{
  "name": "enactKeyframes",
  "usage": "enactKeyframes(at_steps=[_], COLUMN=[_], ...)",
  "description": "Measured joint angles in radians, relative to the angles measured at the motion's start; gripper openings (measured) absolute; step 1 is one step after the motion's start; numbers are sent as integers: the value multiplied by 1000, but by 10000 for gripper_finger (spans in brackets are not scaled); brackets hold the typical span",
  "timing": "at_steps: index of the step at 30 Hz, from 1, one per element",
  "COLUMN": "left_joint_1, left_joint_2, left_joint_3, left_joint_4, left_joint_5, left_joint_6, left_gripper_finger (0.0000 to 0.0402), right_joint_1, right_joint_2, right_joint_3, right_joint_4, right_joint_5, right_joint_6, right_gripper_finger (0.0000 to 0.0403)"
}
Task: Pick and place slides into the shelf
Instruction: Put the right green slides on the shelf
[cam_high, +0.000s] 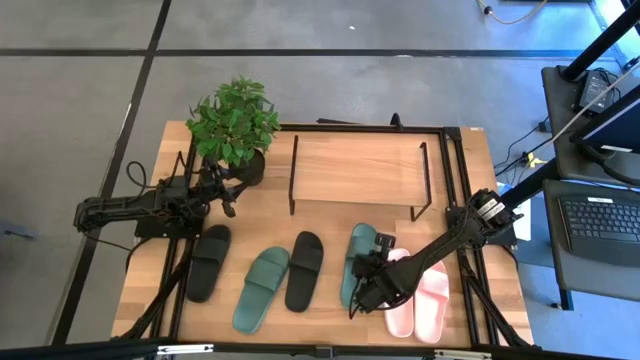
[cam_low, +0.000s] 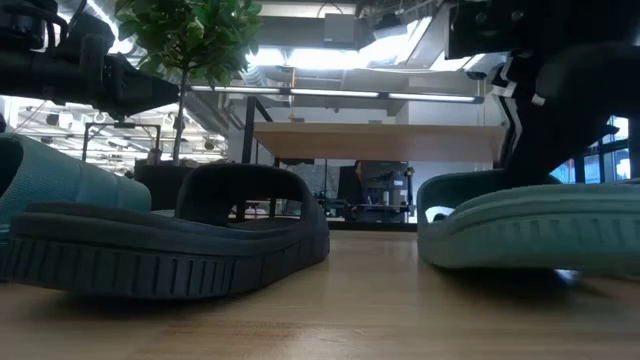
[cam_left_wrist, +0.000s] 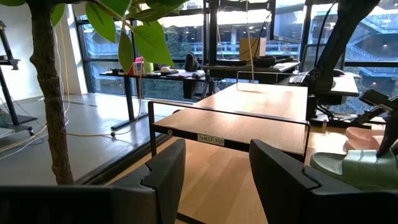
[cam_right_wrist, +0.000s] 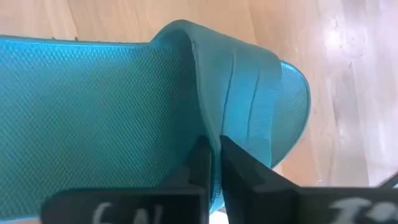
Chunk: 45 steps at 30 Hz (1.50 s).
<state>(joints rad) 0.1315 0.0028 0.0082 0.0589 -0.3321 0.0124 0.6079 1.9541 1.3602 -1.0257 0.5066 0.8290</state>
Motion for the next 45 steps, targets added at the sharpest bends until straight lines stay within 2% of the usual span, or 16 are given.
enactKeyframes(at_steps=[6, 14, 26, 31, 33, 38, 45], left_joint_1=[0, 0, 0, 0, 0, 0, 0], left_joint_2=[0, 0, 0, 0, 0, 0, 0], left_joint_3=[0, 0, 0, 0, 0, 0, 0], left_joint_4=[0, 0, 0, 0, 0, 0, 0], left_joint_5=[0, 0, 0, 0, 0, 0, 0], left_joint_6=[0, 0, 0, 0, 3, 25, 26], left_gripper_finger=[171, 171, 171, 171, 171, 171, 171], right_joint_1=[2, 13, 13, -10, -24, -62, -133], right_joint_2=[-17, -62, -66, -67, -84, -201, -436], right_joint_3=[20, 204, 525, 619, 627, 582, 378], right_joint_4=[-9, -31, -362, -527, -547, -546, -528], right_joint_5=[-14, 10, 283, 426, 471, 475, 489], right_joint_6=[-6, -225, -463, -467, -468, -477, -442], right_gripper_finger=[17, 16, 16, 16, 16, 16, 16])
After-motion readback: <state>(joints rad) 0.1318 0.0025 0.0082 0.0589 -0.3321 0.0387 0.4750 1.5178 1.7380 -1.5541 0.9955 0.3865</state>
